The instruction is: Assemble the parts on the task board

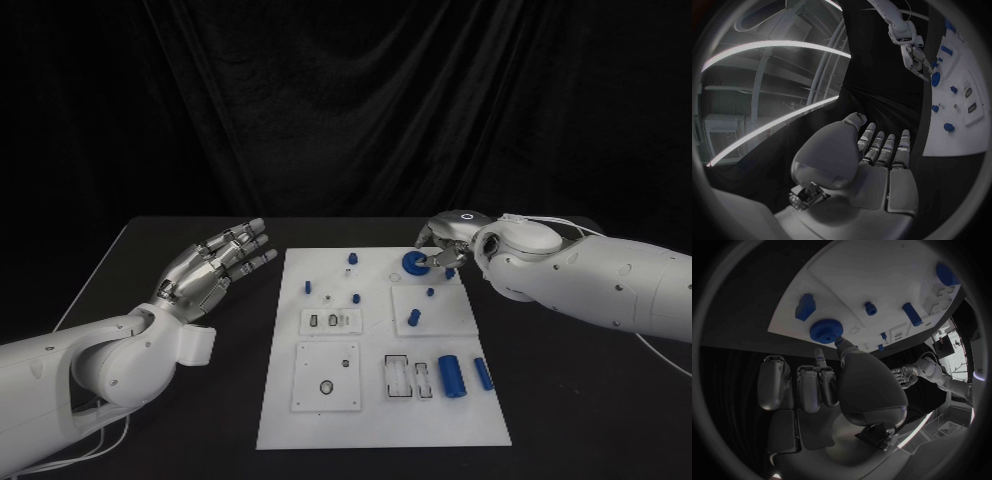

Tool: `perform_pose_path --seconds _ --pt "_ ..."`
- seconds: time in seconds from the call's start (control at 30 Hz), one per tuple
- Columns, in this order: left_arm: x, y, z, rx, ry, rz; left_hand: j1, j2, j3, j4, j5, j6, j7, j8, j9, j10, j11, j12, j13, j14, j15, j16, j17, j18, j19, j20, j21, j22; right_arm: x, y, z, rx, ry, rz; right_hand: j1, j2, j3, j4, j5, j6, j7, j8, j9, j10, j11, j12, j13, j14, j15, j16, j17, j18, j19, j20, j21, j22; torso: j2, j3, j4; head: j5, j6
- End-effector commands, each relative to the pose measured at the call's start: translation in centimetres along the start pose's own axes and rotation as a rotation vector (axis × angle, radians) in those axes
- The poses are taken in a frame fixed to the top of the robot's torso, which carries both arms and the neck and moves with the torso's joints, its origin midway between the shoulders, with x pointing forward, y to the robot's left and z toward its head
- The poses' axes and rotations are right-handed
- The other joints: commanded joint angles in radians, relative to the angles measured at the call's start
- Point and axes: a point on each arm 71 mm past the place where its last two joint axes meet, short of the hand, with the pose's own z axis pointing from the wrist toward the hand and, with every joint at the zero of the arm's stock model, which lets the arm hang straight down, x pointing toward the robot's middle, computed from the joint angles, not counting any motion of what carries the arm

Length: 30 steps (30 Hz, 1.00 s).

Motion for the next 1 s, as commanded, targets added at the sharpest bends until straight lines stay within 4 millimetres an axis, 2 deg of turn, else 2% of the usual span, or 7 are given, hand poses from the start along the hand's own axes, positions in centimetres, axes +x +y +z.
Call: perform_pose_path --seconds 0.03,0.47,0.7,0.83,0.87,0.97,1.0 --pt "0.1 -0.2 0.0 0.043 0.011 -0.016 -0.008 -0.001 0.006 -0.001 -0.006 0.001 0.005 0.005 0.0 -0.001 0.007 0.004 0.001 -0.001 0.007 0.006 0.001 -0.004 0.0 0.005 0.004 0.0 0.3 -0.1 0.0 0.023 0.017 -0.037 0.011 -0.002 -0.001 -0.01 0.004 0.007 0.0 -0.002 -0.001 0.0 0.003 -0.003 0.194 0.073 0.005 0.003 0.206 -0.007 0.003 0.003 -0.002 0.165 0.0 -0.0006 -0.0007 -0.001 -0.001" --pt "0.5 0.0 0.2 0.033 0.028 -0.029 -0.01 -0.004 0.008 -0.002 -0.007 -0.003 0.006 0.003 0.0 -0.002 0.008 0.003 0.0 -0.001 0.007 0.007 0.001 -0.005 0.001 0.005 0.004 0.0 1.0 0.0 0.2 0.016 0.044 -0.088 0.024 -0.006 0.004 -0.025 -0.002 -0.005 0.002 -0.009 -0.005 -0.017 0.005 -0.009 0.184 0.068 0.008 -0.001 0.201 -0.005 -0.004 0.005 -0.01 0.164 0.0 -0.0006 -0.0006 -0.002 -0.008" --pt "0.5 0.1 0.2 0.028 0.03 -0.03 -0.01 -0.004 0.008 -0.002 -0.007 -0.003 0.006 0.003 0.0 -0.002 0.008 0.003 0.0 -0.001 0.007 0.007 0.001 -0.005 0.001 0.005 0.004 0.0 1.5 0.3 0.3 0.007 0.06 -0.091 0.012 -0.005 -0.001 -0.02 -0.035 -0.009 0.003 -0.009 -0.007 -0.02 0.007 -0.011 0.182 0.065 0.01 -0.004 0.198 -0.005 -0.008 0.008 -0.014 0.165 -0.001 -0.0008 -0.0006 -0.003 -0.011" --pt "0.5 0.1 0.3 0.024 0.034 -0.032 -0.011 -0.004 0.009 -0.002 -0.008 -0.003 0.006 0.003 0.0 -0.002 0.009 0.005 0.0 -0.001 0.008 0.008 0.001 -0.005 0.001 0.005 0.004 0.0 1.6 0.5 0.4 -0.003 0.064 -0.091 0.008 -0.004 -0.003 -0.018 -0.04 -0.004 0.003 -0.006 -0.006 -0.02 0.008 -0.011 0.182 0.063 0.011 -0.005 0.196 -0.004 -0.008 0.008 -0.015 0.166 -0.001 -0.0001 -0.0006 -0.002 -0.013" --pt "0.6 0.1 0.3 0.023 0.034 -0.033 -0.011 -0.004 0.009 -0.002 -0.008 -0.003 0.006 0.003 0.0 -0.002 0.009 0.005 0.0 -0.001 0.008 0.008 0.001 -0.005 0.001 0.005 0.004 0.0 1.7 0.6 0.4 -0.005 0.065 -0.091 0.008 -0.002 -0.002 -0.019 -0.016 0.009 0.0 -0.001 -0.002 -0.021 0.006 -0.011 0.182 0.063 0.01 -0.005 0.196 -0.004 -0.009 0.008 -0.017 0.167 -0.001 0.0001 -0.0006 -0.003 -0.012" --pt "0.6 0.2 0.3 0.021 0.037 -0.034 -0.012 -0.004 0.01 -0.002 -0.009 -0.004 0.007 0.003 0.0 -0.003 0.009 0.004 0.0 -0.001 0.008 0.007 0.001 -0.006 0.001 0.005 0.004 0.0 1.8 0.7 0.5 -0.01 0.067 -0.091 0.008 -0.002 -0.001 -0.02 -0.002 0.018 0.0 0.003 0.001 -0.022 0.006 -0.012 0.181 0.062 0.01 -0.006 0.195 -0.004 -0.009 0.008 -0.017 0.168 -0.001 -0.0001 -0.0006 -0.003 -0.011" --pt "0.6 0.2 0.3 0.02 0.037 -0.034 -0.012 -0.004 0.01 -0.002 -0.009 -0.004 0.007 0.003 0.0 -0.003 0.009 0.004 0.0 -0.001 0.008 0.007 0.001 -0.006 0.001 0.005 0.004 0.0 1.8 0.7 0.5 -0.011 0.068 -0.091 0.008 -0.002 0.001 -0.021 0.018 0.031 -0.005 0.008 0.006 -0.023 0.003 -0.012 0.181 0.061 0.008 -0.007 0.194 -0.004 -0.01 0.007 -0.019 0.169 -0.001 -0.0001 -0.0006 -0.003 -0.011"
